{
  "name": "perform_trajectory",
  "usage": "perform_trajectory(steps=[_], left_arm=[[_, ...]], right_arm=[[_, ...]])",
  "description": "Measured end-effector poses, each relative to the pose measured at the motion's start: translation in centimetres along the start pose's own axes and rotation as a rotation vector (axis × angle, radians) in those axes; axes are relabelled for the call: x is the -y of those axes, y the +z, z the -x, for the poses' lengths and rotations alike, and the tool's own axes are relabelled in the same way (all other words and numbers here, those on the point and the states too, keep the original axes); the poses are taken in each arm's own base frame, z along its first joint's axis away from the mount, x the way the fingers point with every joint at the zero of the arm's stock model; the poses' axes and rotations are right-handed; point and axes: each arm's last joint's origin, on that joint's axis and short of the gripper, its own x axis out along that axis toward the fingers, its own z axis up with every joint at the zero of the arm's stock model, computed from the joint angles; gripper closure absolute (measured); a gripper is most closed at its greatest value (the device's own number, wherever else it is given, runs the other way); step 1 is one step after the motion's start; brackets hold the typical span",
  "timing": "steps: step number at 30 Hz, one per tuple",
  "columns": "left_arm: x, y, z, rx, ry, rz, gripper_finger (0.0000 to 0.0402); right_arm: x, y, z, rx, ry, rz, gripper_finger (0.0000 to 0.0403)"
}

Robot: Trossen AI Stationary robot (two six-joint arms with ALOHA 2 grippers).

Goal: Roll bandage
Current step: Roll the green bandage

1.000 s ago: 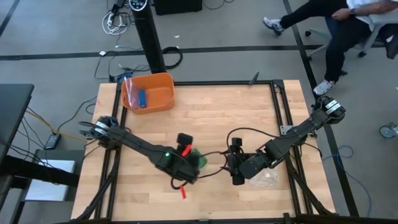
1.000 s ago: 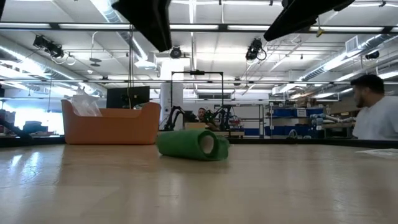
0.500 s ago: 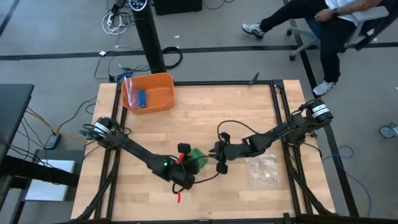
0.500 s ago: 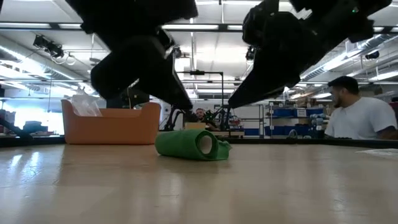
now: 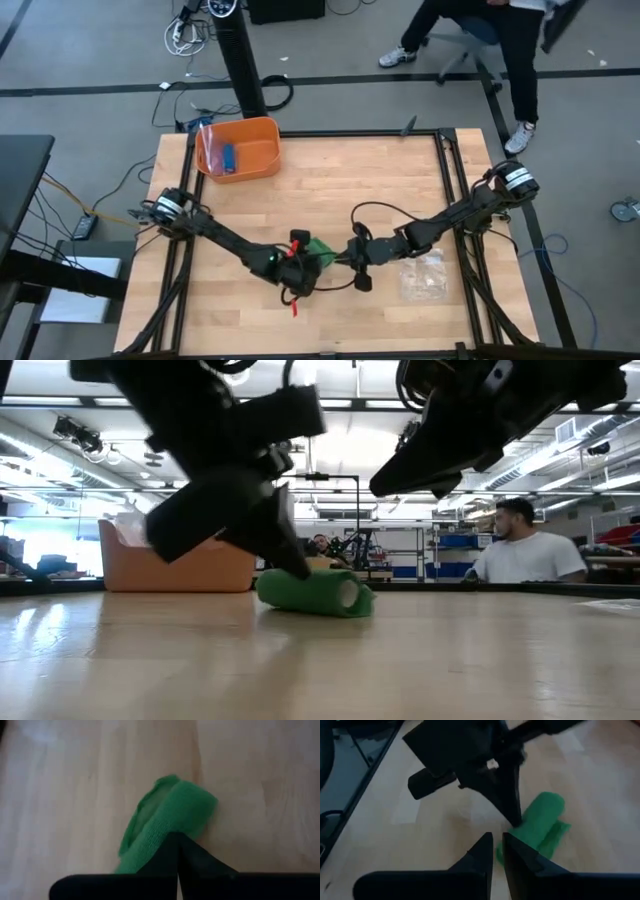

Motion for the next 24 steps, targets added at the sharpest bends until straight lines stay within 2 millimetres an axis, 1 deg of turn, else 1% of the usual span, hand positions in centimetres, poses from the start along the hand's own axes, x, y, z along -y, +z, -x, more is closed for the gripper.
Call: perform_trajectory(steps=[6,12,18,22,24], left_arm=[[-1.4,0.6,-1.1,0.023,-0.033,-0.021,0.0400],[-3.2,1.0,-2.2,0.029,-0.056,-0.023,0.0400],[-4.6,1.6,-3.1,0.086,-0.095,-0.016,0.0400],[-5.4,1.8,-3.5,0.098,-0.104,-0.003,0.0400],[-5.6,1.9,-3.6,0.110,-0.103,-0.007,0.0400]], right_arm=[[-0.2,0.2,0.6,0.000,0.008,0.019,0.0360],[-0.5,1.1,2.1,0.021,0.026,0.019,0.0360],[-1.5,1.7,4.8,0.011,0.070,0.046,0.0359],[-2.2,1.5,7.2,-0.042,0.099,0.051,0.0357],[-2.4,1.2,8.5,-0.081,0.107,0.052,0.0349]])
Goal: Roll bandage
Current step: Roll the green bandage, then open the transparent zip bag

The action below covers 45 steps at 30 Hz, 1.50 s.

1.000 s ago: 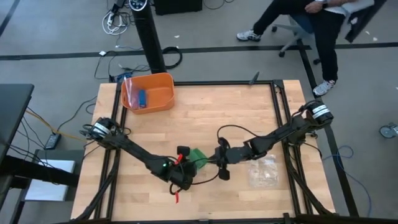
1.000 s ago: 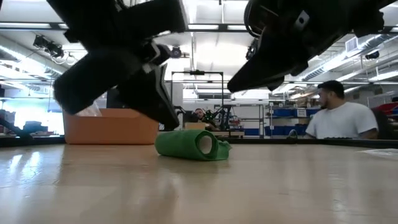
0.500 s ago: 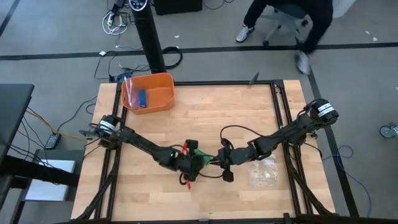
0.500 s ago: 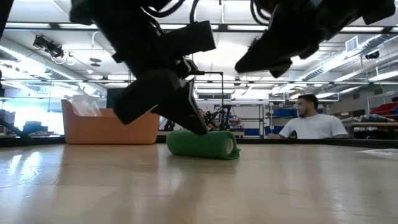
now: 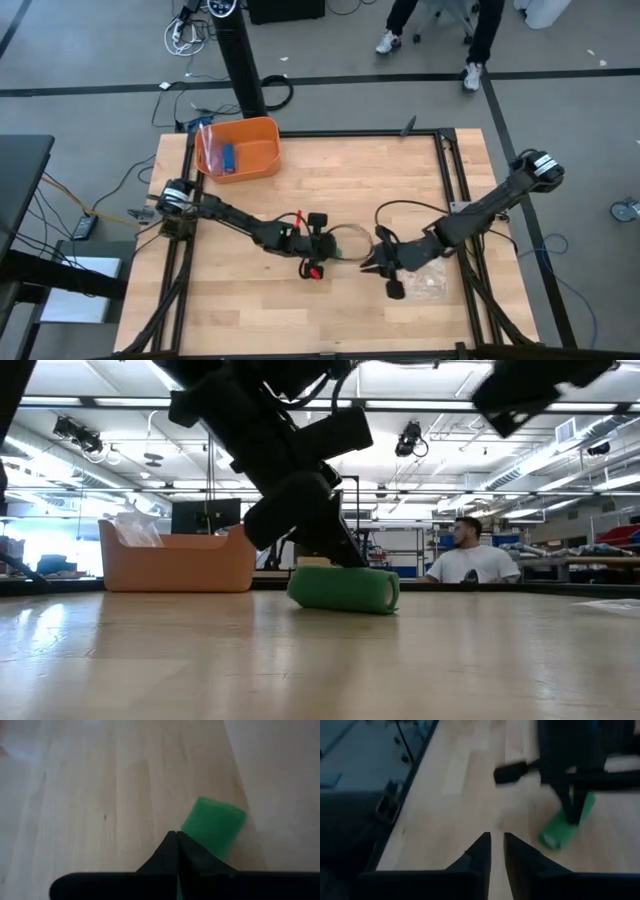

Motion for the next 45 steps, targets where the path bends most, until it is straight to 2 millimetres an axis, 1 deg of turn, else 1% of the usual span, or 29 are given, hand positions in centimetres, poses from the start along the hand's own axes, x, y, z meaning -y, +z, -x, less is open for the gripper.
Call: perform_trajectory(steps=[3,6,8,11,14,17,21,24,27,31,35,37,39,42,43,44,45], left_arm=[[-0.4,0.2,-0.2,0.030,-0.027,0.005,0.0400],[-0.6,0.1,-1.0,0.042,-0.043,0.014,0.0400],[-0.7,-0.3,-1.9,0.046,-0.052,0.021,0.0400],[-0.8,-0.5,-2.5,0.044,-0.056,0.014,0.0400],[-1.0,-0.2,-2.5,0.076,-0.046,0.005,0.0399],[-1.5,0.8,-1.7,0.140,-0.041,0.025,0.0398],[-2.0,1.6,-0.8,0.190,-0.047,0.051,0.0397],[-2.4,2.2,0.1,0.221,-0.044,0.084,0.0396],[-3.0,2.9,1.4,0.259,-0.043,0.129,0.0395],[-2.7,3.4,2.7,0.269,-0.049,0.146,0.0395],[-2.0,3.4,3.4,0.257,-0.034,0.134,0.0395],[-1.5,3.4,3.6,0.252,-0.034,0.137,0.0395],[-1.2,3.5,3.9,0.253,-0.029,0.145,0.0395],[-0.8,3.6,4.3,0.253,-0.015,0.145,0.0397],[-0.7,3.7,4.6,0.262,-0.016,0.153,0.0397],[-0.6,3.8,4.9,0.267,-0.023,0.158,0.0398],[-0.6,3.8,5.1,0.278,-0.038,0.160,0.0398]], right_arm=[[-0.3,-0.9,1.4,-0.070,-0.033,-0.013,0.0327],[-0.1,-2.0,2.4,-0.158,-0.098,-0.059,0.0299],[0.3,-2.8,2.8,-0.234,-0.145,-0.087,0.0282],[0.8,-3.9,3.0,-0.360,-0.199,-0.110,0.0262],[1.4,-4.9,2.9,-0.425,-0.226,-0.171,0.0248],[1.6,-5.6,2.6,-0.461,-0.202,-0.317,0.0236],[0.7,-6.0,1.5,-0.442,-0.199,-0.426,0.0213],[0.4,-6.9,0.1,-0.484,-0.289,-0.516,0.0199],[0.5,-8.1,-1.4,-0.563,-0.425,-0.580,0.0193],[0.3,-9.1,-3.2,-0.650,-0.579,-0.627,0.0193],[-0.3,-8.9,-4.5,-0.681,-0.633,-0.619,0.0206],[-0.5,-8.7,-4.8,-0.697,-0.674,-0.599,0.0228],[-0.7,-8.5,-4.8,-0.711,-0.710,-0.576,0.0270],[-1.0,-8.2,-4.5,-0.709,-0.734,-0.497,0.0358],[-1.2,-8.0,-4.3,-0.705,-0.737,-0.466,0.0379],[-1.5,-7.6,-4.3,-0.686,-0.727,-0.449,0.0389],[-1.9,-7.1,-4.1,-0.661,-0.715,-0.442,0.0390]])
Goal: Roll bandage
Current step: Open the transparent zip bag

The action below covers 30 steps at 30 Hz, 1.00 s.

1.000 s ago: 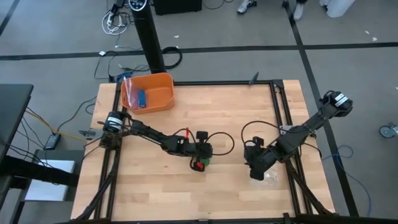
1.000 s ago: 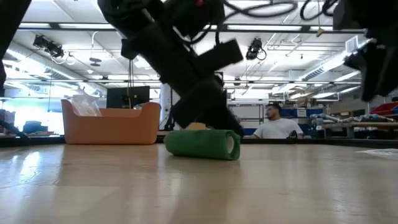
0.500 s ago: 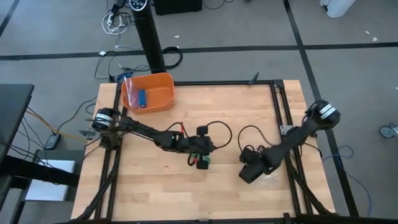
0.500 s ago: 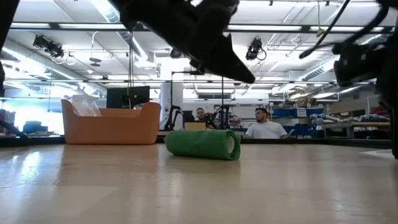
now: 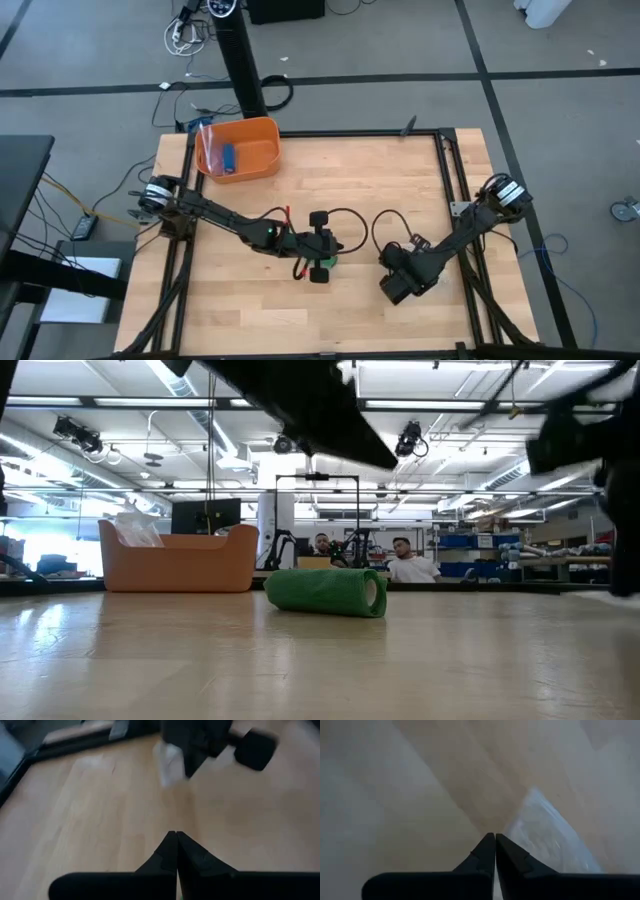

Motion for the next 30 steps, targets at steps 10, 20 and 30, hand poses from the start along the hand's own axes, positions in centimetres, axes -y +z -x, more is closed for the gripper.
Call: perform_trajectory(steps=[10,20,30], left_arm=[[-1.4,-2.8,4.6,0.542,-0.231,0.122,0.0399],[-2.1,-7.2,6.4,0.675,-0.185,0.232,0.0384],[-1.9,-7.5,6.3,0.641,-0.161,0.235,0.0372]], right_arm=[[-1.1,-0.8,8.0,0.411,0.113,0.173,0.0400],[0.1,0.6,7.0,0.121,0.050,0.074,0.0315],[-0.7,1.8,3.0,-0.036,-0.100,0.037,0.0224]])
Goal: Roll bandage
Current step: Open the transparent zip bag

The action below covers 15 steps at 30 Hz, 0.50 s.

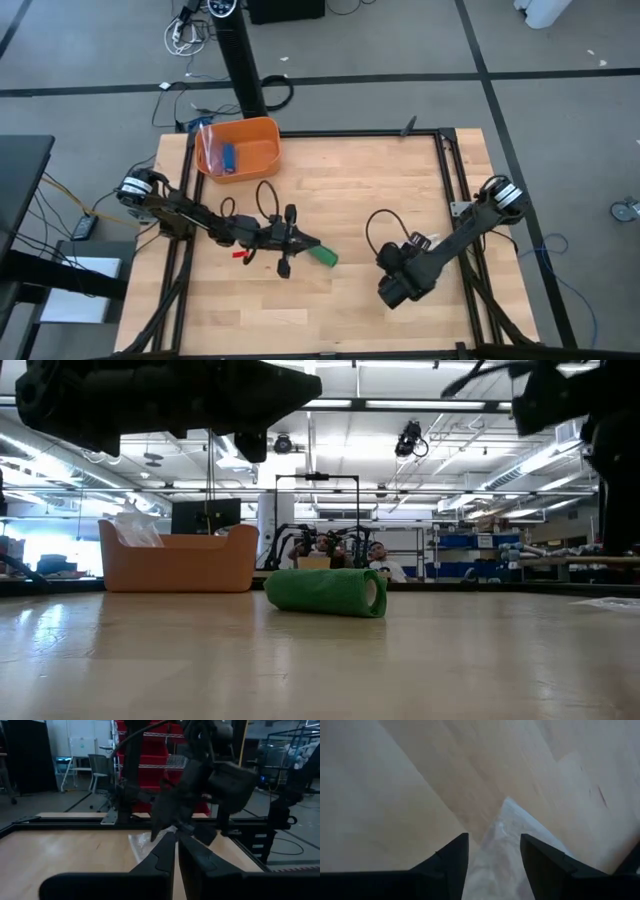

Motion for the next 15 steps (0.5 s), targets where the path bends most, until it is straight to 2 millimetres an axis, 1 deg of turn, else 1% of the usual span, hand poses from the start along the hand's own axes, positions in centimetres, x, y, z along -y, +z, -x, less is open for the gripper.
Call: perform_trajectory(steps=[5,8,12,15], left_arm=[[0.3,-0.1,0.1,-0.005,-0.013,0.000,0.0371],[0.6,-0.1,0.1,-0.007,-0.021,0.000,0.0371],[0.9,-0.2,0.2,-0.016,-0.049,0.000,0.0371],[1.1,-0.2,0.2,-0.020,-0.060,0.000,0.0370]], right_arm=[[-0.4,0.6,-1.7,-0.061,-0.067,-0.022,0.0239],[-0.3,0.6,-2.7,-0.103,-0.080,-0.053,0.0243],[-0.2,0.2,-4.2,-0.153,-0.080,-0.091,0.0243],[-0.5,0.0,-4.9,-0.160,-0.032,-0.123,0.0241]])
